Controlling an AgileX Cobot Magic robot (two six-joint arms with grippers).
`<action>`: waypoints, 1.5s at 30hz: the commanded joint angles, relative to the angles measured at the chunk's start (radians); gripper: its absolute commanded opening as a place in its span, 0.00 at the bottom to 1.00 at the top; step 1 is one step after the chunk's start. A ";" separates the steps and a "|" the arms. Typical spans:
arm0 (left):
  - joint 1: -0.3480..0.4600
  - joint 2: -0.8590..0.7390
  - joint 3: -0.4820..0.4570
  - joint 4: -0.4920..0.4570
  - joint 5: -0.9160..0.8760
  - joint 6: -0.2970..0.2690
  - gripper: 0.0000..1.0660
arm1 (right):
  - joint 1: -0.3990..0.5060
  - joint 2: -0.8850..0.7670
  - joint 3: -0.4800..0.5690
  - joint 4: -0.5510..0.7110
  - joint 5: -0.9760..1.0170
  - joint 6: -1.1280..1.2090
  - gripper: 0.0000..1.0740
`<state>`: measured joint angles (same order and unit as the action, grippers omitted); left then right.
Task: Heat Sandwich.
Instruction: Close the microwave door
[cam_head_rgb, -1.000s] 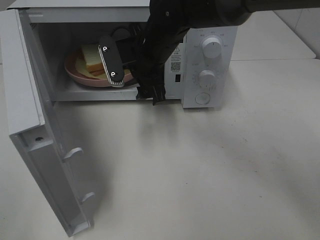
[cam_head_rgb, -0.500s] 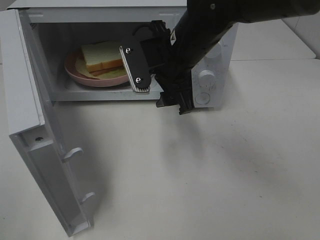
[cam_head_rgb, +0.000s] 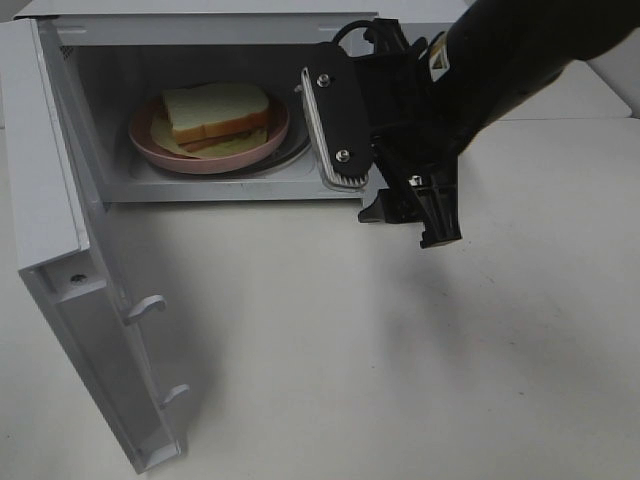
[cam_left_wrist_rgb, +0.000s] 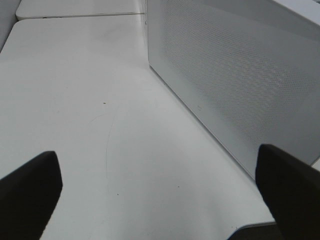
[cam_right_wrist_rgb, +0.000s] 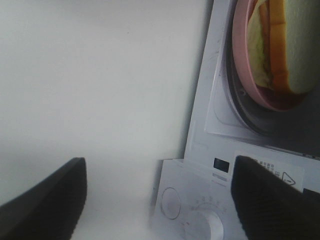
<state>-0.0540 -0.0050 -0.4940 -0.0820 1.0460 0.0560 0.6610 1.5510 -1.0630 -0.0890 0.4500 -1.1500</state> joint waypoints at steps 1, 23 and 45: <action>0.002 -0.015 0.002 -0.008 -0.009 -0.001 0.92 | -0.003 -0.068 0.046 0.001 0.000 0.008 0.71; 0.002 -0.015 0.002 -0.008 -0.009 -0.001 0.92 | -0.003 -0.425 0.205 0.009 0.227 0.612 0.71; 0.002 -0.015 0.002 -0.008 -0.009 -0.001 0.92 | -0.003 -0.752 0.205 0.009 0.742 1.095 0.71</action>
<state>-0.0540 -0.0050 -0.4940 -0.0820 1.0460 0.0560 0.6610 0.8430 -0.8610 -0.0810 1.1520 -0.0740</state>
